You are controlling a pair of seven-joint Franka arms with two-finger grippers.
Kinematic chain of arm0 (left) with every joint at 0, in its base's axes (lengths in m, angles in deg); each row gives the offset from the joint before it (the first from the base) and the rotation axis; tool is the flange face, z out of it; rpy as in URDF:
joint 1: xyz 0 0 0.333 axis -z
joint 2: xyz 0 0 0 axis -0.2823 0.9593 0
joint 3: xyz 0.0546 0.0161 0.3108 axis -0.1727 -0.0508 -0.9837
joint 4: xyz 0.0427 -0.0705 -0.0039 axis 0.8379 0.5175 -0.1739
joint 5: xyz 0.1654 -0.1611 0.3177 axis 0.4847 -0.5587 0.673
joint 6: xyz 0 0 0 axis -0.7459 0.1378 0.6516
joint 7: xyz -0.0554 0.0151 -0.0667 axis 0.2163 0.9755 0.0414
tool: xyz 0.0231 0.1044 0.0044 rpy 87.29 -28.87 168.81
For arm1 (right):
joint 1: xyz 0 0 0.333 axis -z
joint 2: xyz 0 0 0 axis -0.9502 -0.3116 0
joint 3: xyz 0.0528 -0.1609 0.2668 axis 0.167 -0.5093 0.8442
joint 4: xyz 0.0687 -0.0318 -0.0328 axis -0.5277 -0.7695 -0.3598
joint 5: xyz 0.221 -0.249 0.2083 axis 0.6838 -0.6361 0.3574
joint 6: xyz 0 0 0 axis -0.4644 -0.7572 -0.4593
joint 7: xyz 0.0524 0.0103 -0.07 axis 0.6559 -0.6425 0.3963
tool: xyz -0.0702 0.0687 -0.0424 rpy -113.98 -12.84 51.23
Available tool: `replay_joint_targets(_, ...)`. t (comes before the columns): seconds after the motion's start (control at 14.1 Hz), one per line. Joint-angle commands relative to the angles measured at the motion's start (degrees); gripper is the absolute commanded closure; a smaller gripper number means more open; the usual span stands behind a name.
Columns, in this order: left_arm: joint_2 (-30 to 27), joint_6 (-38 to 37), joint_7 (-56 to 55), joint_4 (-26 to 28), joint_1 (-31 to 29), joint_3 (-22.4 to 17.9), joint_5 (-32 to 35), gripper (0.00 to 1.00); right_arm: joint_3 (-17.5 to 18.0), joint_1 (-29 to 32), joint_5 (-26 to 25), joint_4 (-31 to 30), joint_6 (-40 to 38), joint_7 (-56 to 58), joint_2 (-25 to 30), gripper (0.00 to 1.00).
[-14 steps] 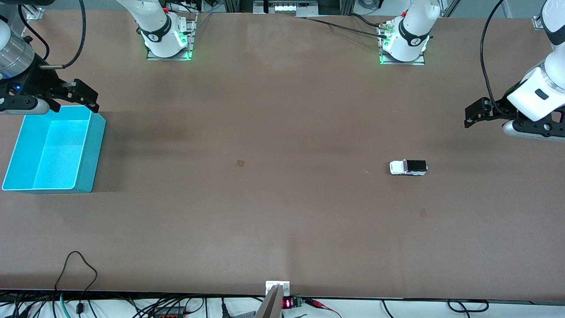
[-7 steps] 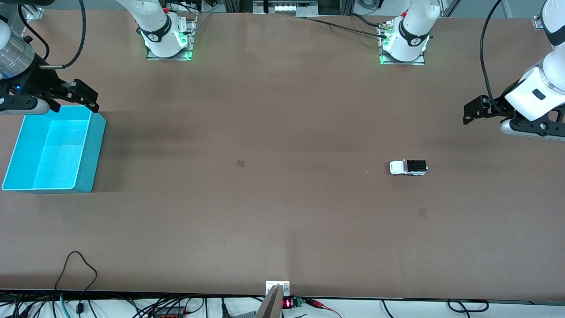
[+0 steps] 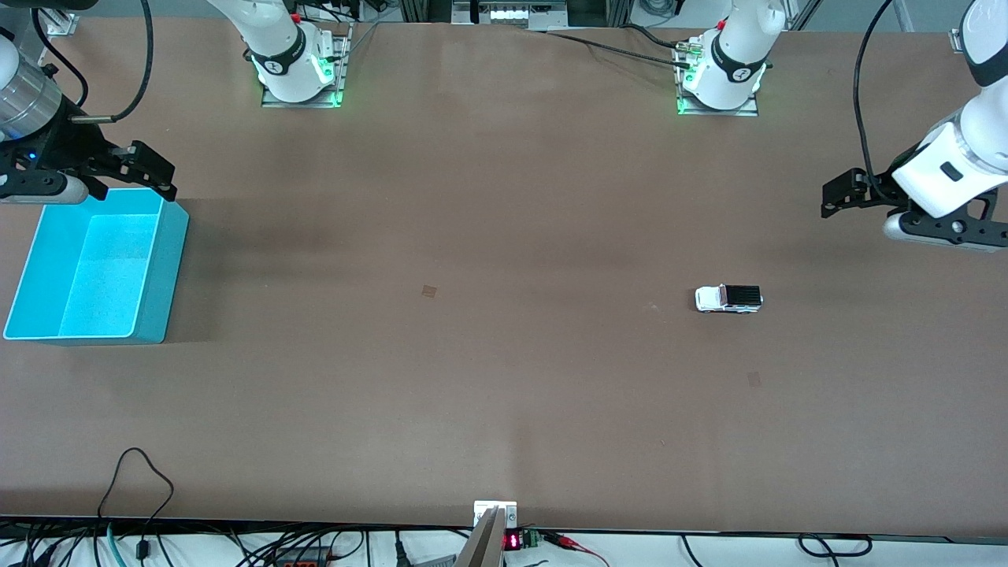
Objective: Wind and store white jeep toy
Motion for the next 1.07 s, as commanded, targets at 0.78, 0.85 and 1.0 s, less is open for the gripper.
replay_joint_targets(0.78,12.0,4.4,51.9,3.3,2.6,0.3,4.6,0.0,0.4,0.5,-0.3,0.4,0.0,0.1,0.2,0.0)
replay_joint_targets(0.85,14.2,9.5,56.4,4.8,2.3,0.3,4.6,0.0,0.4,0.5,-0.3,0.4,0.0,0.1,0.2,0.0)
replay_joint_targets(1.0,16.6,17.9,59.8,7.6,2.2,0.3,4.8,0.0,0.4,0.6,-0.3,0.4,0.0,0.1,0.2,0.0)
